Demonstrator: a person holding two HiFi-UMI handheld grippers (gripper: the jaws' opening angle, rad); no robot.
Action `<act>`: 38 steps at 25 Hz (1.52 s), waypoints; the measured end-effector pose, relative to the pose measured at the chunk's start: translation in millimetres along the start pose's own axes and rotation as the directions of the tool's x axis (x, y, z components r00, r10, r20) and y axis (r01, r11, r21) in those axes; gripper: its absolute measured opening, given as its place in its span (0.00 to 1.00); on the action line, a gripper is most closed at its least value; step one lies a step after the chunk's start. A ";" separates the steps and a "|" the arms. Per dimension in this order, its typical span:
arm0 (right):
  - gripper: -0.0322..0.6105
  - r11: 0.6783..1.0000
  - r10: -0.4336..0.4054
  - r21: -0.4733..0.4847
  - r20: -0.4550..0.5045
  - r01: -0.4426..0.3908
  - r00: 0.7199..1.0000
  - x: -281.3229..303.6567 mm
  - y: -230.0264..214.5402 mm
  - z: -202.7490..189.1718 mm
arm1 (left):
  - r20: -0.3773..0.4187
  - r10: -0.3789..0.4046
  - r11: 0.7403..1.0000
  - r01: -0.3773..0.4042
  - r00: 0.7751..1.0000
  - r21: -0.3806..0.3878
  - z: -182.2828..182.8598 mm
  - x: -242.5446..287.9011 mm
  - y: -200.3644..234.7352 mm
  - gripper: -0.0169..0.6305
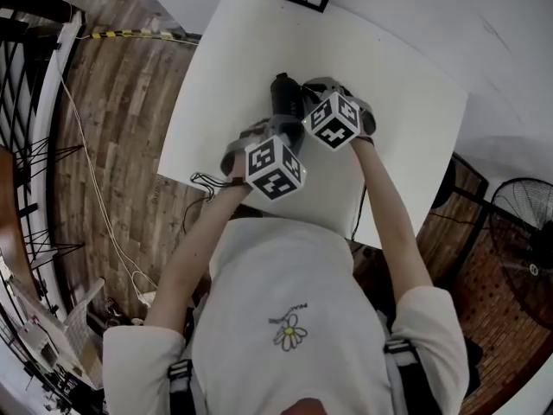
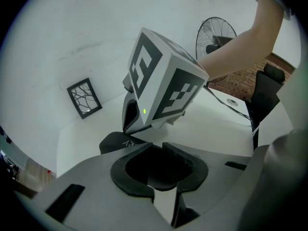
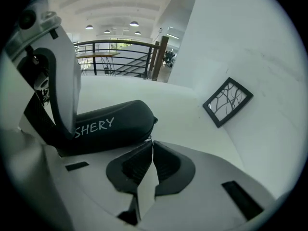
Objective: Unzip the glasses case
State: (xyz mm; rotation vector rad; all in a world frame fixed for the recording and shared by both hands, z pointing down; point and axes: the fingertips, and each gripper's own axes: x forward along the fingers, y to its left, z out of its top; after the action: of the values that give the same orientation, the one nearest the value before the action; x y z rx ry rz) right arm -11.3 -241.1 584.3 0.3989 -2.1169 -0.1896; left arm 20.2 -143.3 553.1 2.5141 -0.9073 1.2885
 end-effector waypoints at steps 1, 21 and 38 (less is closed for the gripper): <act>0.06 1.000 -0.014 0.019 -0.005 0.014 1.000 -2.2 -2.1 -3.7 | -0.006 -0.002 1.000 0.002 1.000 0.000 -0.7 0.3 -0.2 0.14; 0.06 0.910 0.046 0.412 0.003 -0.043 0.999 -95.1 168.9 -59.4 | -0.011 0.071 0.993 -0.070 0.997 0.094 2.4 -12.1 -54.3 0.12; 0.06 0.963 -0.038 0.260 -0.136 0.073 0.990 -111.0 140.3 -93.4 | -0.080 0.056 0.985 -0.042 0.995 0.169 -2.6 -7.9 -67.6 0.05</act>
State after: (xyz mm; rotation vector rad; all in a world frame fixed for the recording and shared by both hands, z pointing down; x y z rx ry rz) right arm 93.7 -68.7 588.2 0.6124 -2.0077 0.0876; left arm 54.8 -84.7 556.4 2.5515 -0.8822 1.5339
